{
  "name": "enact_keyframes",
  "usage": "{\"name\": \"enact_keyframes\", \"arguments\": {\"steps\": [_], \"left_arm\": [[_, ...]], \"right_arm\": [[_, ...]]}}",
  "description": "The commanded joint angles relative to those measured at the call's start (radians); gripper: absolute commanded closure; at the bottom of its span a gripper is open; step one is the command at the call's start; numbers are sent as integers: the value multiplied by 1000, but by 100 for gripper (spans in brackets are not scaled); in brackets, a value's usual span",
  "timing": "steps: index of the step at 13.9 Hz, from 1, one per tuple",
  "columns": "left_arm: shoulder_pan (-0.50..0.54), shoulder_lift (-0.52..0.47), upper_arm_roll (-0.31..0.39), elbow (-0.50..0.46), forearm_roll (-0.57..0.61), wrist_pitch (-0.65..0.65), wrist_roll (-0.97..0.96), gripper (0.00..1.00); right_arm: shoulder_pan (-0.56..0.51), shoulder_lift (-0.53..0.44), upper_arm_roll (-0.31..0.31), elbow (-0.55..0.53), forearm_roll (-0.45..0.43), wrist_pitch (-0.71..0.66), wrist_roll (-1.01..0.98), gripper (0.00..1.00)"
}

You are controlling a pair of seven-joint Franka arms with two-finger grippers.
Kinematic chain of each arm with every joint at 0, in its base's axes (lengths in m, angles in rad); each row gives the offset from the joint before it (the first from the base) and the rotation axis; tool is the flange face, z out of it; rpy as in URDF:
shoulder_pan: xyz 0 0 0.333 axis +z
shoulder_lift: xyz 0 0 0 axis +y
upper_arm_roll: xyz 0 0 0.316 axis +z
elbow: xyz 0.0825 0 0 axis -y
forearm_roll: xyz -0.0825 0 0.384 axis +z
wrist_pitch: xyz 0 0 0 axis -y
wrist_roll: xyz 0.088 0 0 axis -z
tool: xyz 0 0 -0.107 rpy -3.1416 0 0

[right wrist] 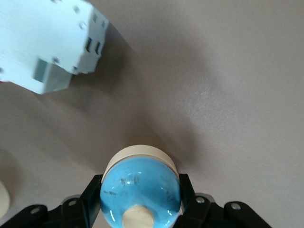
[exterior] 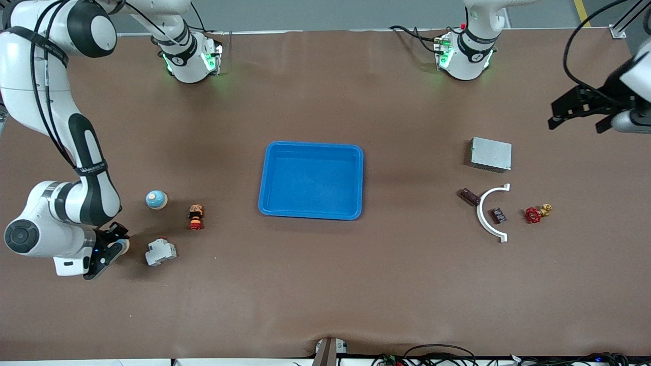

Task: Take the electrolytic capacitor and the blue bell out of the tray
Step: 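Lower the bell onto the table and open the right gripper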

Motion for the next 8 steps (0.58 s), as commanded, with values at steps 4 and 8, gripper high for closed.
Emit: {"name": "enact_keyframes", "arguments": {"steps": [4,8], "left_arm": [[2,8,-8,-6,13,-24,19,0],[-9,51,-11,-6,100,-24,-2,0]], "right_arm": [[-29,23,21,13,-22,29,-42,89],[-30,23,22,13,-10,29,-33,0]]}}
